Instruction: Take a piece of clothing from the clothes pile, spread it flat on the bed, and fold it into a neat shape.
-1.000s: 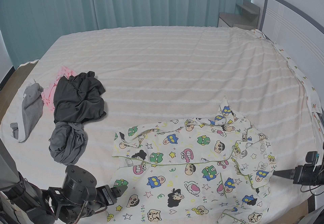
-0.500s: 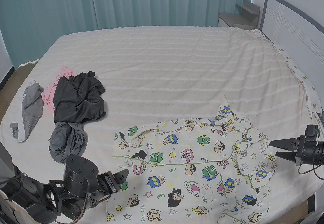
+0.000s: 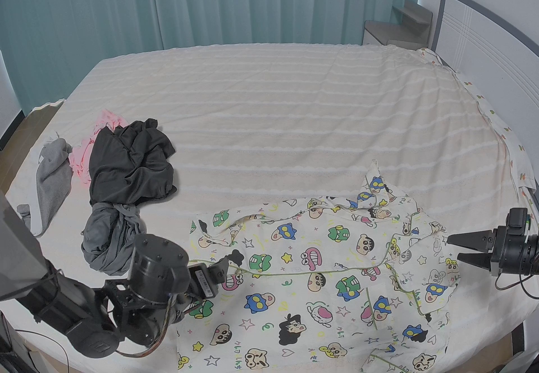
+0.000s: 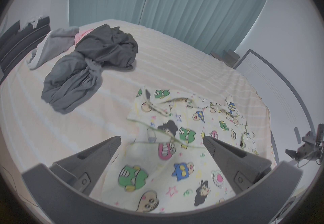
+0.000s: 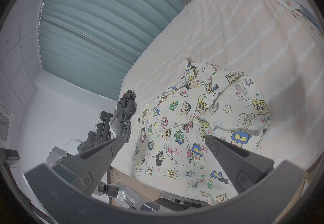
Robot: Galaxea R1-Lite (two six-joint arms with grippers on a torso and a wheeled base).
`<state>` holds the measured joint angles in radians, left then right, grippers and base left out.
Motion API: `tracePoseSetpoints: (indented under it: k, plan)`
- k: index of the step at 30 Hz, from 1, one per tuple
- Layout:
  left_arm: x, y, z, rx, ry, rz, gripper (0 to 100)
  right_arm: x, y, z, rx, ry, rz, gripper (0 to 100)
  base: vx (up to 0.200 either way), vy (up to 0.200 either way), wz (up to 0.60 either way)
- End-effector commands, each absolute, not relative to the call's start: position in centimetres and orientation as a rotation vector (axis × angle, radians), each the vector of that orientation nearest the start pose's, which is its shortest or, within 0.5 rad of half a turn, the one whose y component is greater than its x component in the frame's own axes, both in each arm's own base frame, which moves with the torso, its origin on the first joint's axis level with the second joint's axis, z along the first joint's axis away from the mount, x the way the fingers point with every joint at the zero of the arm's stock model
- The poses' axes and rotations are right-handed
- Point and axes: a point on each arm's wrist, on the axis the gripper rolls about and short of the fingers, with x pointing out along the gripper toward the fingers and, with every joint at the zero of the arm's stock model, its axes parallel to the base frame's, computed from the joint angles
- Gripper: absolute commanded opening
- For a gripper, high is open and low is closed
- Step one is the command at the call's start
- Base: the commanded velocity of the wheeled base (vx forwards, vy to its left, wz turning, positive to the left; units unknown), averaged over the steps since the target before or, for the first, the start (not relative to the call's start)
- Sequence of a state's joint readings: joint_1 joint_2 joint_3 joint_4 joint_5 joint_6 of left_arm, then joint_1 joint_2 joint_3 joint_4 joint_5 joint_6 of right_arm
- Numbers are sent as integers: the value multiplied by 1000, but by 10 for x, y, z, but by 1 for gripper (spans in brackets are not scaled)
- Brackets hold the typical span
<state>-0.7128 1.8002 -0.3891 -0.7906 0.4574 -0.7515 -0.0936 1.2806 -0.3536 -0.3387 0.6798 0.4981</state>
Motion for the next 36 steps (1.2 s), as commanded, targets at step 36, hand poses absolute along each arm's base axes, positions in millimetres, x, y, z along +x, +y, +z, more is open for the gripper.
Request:
tracePoseSetpoints:
  k: [36]
  plan:
    - [400,-182,35,-5,517,62,100,154,0,136,683,687,431,100,0,0,0]
